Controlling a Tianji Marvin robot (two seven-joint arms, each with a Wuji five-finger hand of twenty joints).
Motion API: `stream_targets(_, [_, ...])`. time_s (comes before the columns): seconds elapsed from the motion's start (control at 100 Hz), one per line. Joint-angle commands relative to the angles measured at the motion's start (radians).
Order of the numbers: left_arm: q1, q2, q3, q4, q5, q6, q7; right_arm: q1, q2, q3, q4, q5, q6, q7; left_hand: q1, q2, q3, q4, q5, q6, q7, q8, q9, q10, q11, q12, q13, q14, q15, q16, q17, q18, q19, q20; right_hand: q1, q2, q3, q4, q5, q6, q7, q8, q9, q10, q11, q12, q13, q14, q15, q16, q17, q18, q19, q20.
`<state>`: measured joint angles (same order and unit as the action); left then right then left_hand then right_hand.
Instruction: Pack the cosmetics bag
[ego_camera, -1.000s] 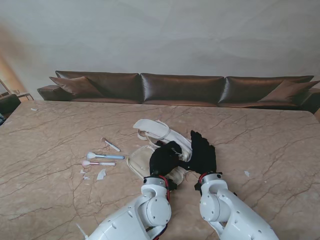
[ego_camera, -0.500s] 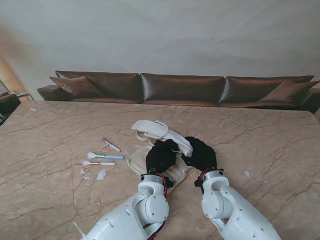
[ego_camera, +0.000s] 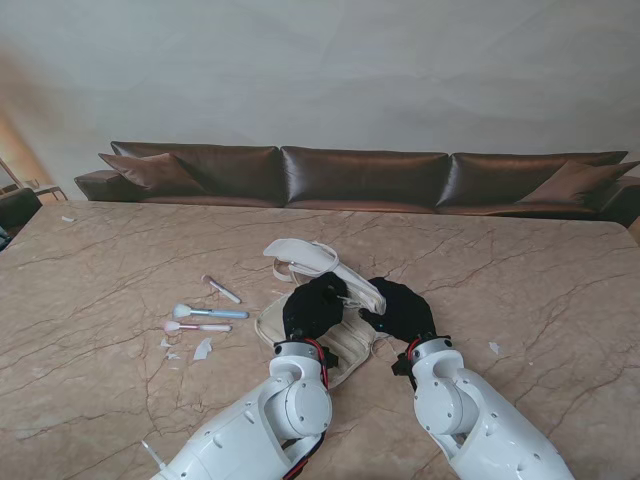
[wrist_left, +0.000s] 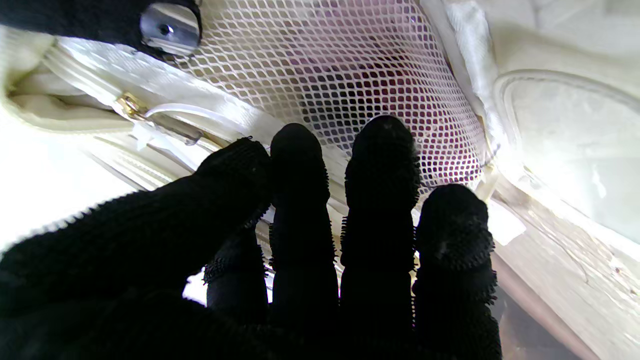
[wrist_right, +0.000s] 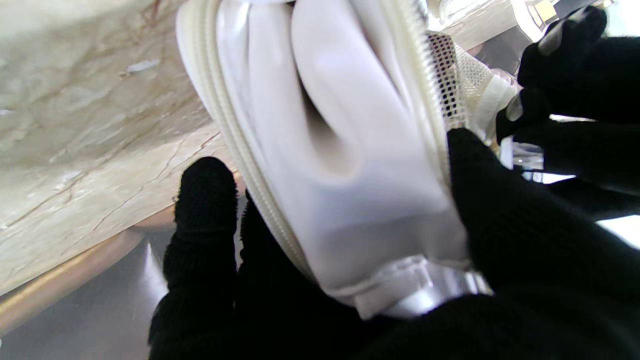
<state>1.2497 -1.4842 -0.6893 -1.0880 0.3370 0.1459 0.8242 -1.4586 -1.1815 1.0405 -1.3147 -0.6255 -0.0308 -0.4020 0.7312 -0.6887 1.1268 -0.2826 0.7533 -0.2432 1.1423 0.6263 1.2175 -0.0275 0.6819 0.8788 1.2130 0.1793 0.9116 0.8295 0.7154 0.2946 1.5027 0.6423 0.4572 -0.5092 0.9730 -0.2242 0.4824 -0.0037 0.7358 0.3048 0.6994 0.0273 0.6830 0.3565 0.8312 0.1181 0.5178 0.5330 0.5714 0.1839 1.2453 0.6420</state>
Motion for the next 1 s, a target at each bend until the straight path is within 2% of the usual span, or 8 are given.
stream_targets(0.0, [-0.005,0.006,-0.012,0.0,-0.003,0.009,0.007,-0.019,-0.002,-0.003,0.021,0.015,-0.002,0.005,0.012,0.045,0.027,0.006,-0.004,0.0,0.096,0.107,0.003,-0.051,0.039,0.019,0.008,-0.012,0.023,0.019,0.001,-0.01,0.058,0.004,0.116,0.166,0.071,-0.02,0.081,-0.128,0.097,-0.021,0.094,-0.046,-0.009,-0.004,0.021,-0.03,0.004,0.009,0.002,-0.004,0.021,0.001])
stream_targets(0.15, [-0.01,0.0,-0.002,0.024,0.004,-0.021,0.027,-0.023,-0.008,-0.007,0.023,0.042,-0.013,0.005,-0.012,0.023,0.08,-0.006,-0.037,0.017,0.206,0.065,0.004,-0.096,0.092,-0.011,0.034,-0.042,0.043,0.012,0.052,-0.017,0.066,-0.014,0.103,0.156,0.071,-0.025,0.093,-0.134,0.108,-0.028,0.109,-0.048,-0.004,-0.002,0.028,-0.031,0.012,0.012,0.008,-0.007,0.032,0.004])
stream_targets(0.24, [-0.009,-0.006,0.018,0.044,0.019,-0.065,0.043,-0.021,-0.01,-0.013,0.025,0.048,-0.015,0.003,-0.016,-0.008,0.118,-0.005,-0.025,0.027,0.233,0.027,0.021,-0.099,0.102,-0.042,0.051,-0.062,0.064,-0.001,0.116,-0.002,0.066,-0.043,0.095,0.155,0.073,-0.025,0.09,-0.138,0.108,-0.034,0.109,-0.051,-0.002,-0.001,0.028,-0.033,0.014,0.014,0.008,-0.009,0.036,0.006])
stream_targets(0.35, [-0.013,-0.021,0.046,0.075,0.044,-0.093,0.081,-0.018,-0.013,-0.021,0.028,0.056,-0.016,-0.002,0.006,-0.012,0.116,-0.01,-0.024,0.045,0.245,0.003,0.014,-0.093,0.097,-0.067,0.05,-0.051,0.064,-0.031,0.152,0.013,0.056,-0.069,0.087,0.151,0.078,-0.025,0.092,-0.136,0.111,-0.037,0.108,-0.05,0.0,0.0,0.027,-0.032,0.018,0.016,0.008,-0.01,0.04,0.008])
stream_targets(0.41, [-0.021,-0.031,0.06,0.098,0.064,-0.099,0.112,-0.017,-0.015,-0.027,0.03,0.058,-0.019,-0.006,0.017,-0.003,0.107,-0.009,-0.031,0.044,0.257,-0.004,-0.004,-0.098,0.075,-0.071,0.046,-0.037,0.041,-0.046,0.207,-0.001,0.057,-0.093,0.081,0.146,0.081,-0.024,0.093,-0.136,0.112,-0.039,0.109,-0.052,0.003,0.002,0.028,-0.033,0.023,0.019,0.009,-0.01,0.043,0.01])
stream_targets(0.55, [-0.031,-0.046,0.075,0.121,0.083,-0.098,0.151,-0.024,-0.019,-0.033,0.027,0.063,-0.027,-0.02,0.018,-0.026,0.133,0.0,-0.021,0.038,0.265,-0.01,-0.004,-0.106,0.05,-0.064,0.049,-0.031,0.057,-0.032,0.31,-0.029,0.053,-0.149,0.074,0.137,0.093,-0.022,0.094,-0.142,0.115,-0.039,0.116,-0.052,0.01,0.005,0.032,-0.033,0.037,0.027,0.01,-0.01,0.047,0.014])
stream_targets(0.81, [-0.032,-0.066,0.065,0.123,0.063,-0.065,0.186,-0.027,-0.024,-0.045,0.048,0.075,-0.046,-0.034,0.07,-0.039,0.151,-0.003,0.002,0.028,0.255,0.038,-0.028,-0.126,0.069,-0.035,0.043,-0.013,0.079,-0.029,0.32,-0.031,0.118,-0.156,0.085,0.123,0.1,-0.031,0.112,-0.153,0.138,-0.035,0.146,-0.052,0.029,0.009,0.054,-0.032,0.075,0.047,0.025,-0.01,0.052,0.017])
stream_targets(0.99, [-0.027,-0.06,0.046,0.099,0.067,-0.022,0.199,-0.03,-0.024,-0.042,0.059,0.08,-0.052,-0.03,0.107,0.001,0.11,0.009,0.008,0.023,0.24,0.1,-0.052,-0.138,0.118,-0.036,0.044,-0.022,0.086,0.008,0.323,-0.05,0.144,-0.169,0.104,0.117,0.097,-0.037,0.128,-0.16,0.154,-0.038,0.171,-0.05,0.042,0.01,0.073,-0.029,0.098,0.059,0.036,-0.009,0.058,0.018])
